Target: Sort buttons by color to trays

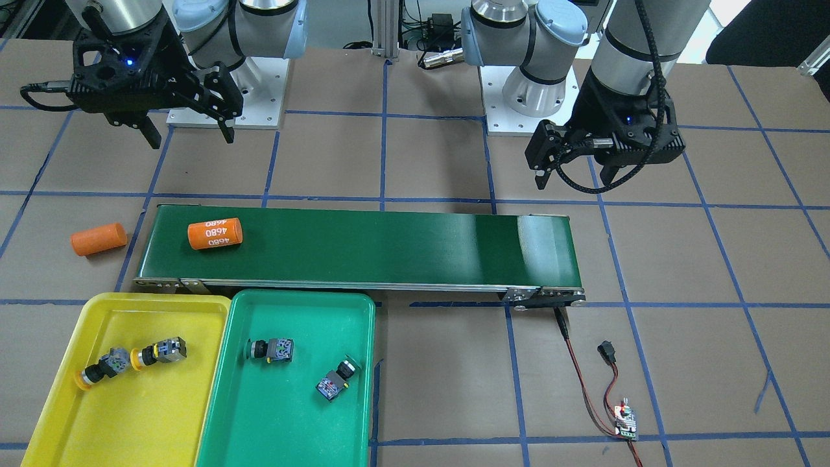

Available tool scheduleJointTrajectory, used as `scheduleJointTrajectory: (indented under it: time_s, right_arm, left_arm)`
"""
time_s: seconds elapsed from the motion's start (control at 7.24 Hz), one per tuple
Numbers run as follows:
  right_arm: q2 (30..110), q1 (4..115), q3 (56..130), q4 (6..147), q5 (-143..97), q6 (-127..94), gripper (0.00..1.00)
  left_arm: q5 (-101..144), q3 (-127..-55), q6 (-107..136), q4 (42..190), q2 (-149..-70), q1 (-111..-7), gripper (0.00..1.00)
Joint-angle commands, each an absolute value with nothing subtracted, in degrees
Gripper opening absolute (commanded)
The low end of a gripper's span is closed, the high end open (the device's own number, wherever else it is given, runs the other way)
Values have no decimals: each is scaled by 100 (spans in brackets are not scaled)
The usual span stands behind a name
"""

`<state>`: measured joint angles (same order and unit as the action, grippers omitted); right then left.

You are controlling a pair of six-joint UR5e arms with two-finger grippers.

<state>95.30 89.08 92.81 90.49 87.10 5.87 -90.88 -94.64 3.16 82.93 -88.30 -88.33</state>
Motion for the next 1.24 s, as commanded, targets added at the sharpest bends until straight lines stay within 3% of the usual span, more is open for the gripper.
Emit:
scheduleJointTrajectory:
  time_s: [0.0, 1.11]
  right_arm:
    - [9554, 8903, 9281, 9018, 8710, 589, 100]
    - [9659, 8895, 9281, 8306, 8719, 580, 100]
  left_arm:
    - [-9097, -9475, 308, 8297, -8824, -8833, 100]
    - [-9088, -9475, 308, 8297, -8815, -8833, 100]
